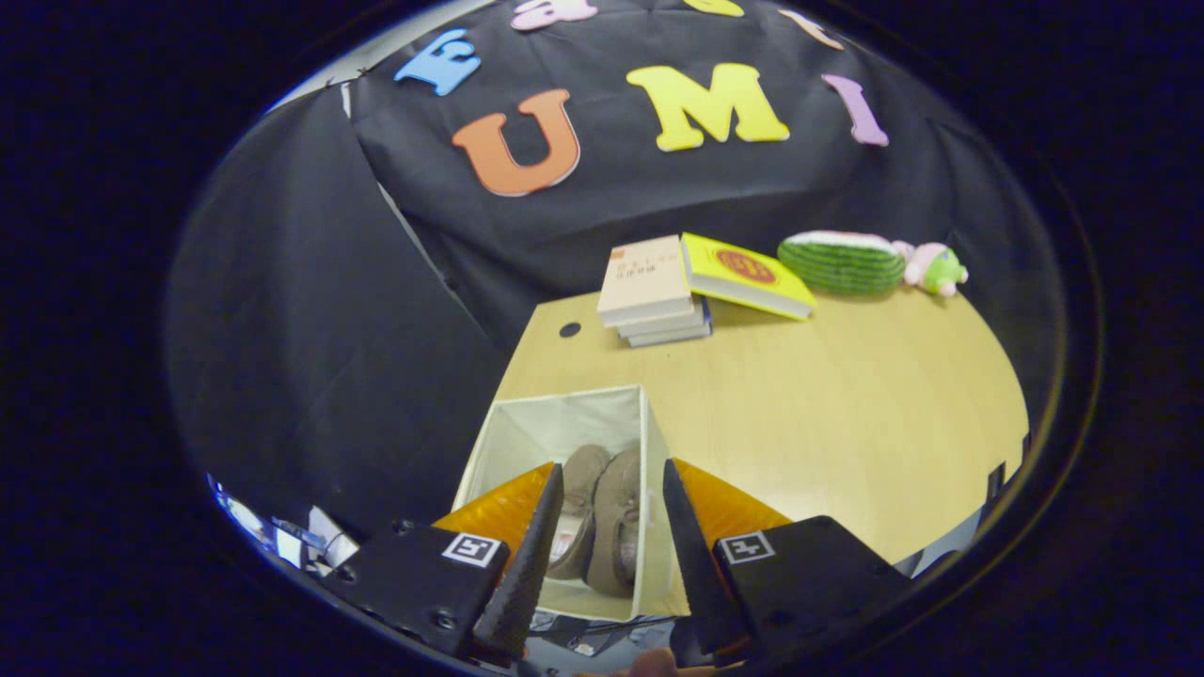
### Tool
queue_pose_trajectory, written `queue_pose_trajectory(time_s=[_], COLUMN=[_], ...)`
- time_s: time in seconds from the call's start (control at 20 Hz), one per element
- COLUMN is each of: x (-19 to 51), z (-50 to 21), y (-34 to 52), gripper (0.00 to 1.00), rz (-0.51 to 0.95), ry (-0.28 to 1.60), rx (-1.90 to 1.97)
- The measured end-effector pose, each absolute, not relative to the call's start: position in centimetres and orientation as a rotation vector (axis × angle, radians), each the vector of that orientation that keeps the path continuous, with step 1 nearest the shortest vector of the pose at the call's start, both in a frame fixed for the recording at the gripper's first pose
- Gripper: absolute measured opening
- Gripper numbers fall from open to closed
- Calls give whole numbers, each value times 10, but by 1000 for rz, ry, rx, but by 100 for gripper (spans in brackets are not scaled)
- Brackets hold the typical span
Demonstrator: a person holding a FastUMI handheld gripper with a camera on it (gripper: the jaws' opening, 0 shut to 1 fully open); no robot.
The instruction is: Open the storage box then place both shoes into the box .Put the left shoe in first, then the right shoe, with the right side of both shoes facing outward in a uniform manner.
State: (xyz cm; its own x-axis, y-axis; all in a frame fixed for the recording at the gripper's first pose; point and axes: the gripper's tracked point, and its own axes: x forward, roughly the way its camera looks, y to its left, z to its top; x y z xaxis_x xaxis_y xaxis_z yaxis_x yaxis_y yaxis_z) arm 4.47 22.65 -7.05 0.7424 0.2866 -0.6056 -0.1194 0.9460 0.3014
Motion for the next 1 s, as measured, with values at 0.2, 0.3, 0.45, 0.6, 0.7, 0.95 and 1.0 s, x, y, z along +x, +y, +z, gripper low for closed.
queue_pose_trajectory(time_s=[0.2, 0.3, 0.45, 0.6, 0.7, 0.95, 1.0], x=[51, 42, 22, -1, -12, -27, -33], z=[-16, 11, 45, 51, 38, 4, 2], y=[192, 173, 150, 129, 114, 98, 97], gripper=[81, 93, 100, 100, 100, 100, 100], rz=[165, 141, 118, 95, 81, 78, 77], ry=[391, 236, 37, -48, -24, -13, -32], rx=[200, 157, 113, 114, 125, 112, 103])
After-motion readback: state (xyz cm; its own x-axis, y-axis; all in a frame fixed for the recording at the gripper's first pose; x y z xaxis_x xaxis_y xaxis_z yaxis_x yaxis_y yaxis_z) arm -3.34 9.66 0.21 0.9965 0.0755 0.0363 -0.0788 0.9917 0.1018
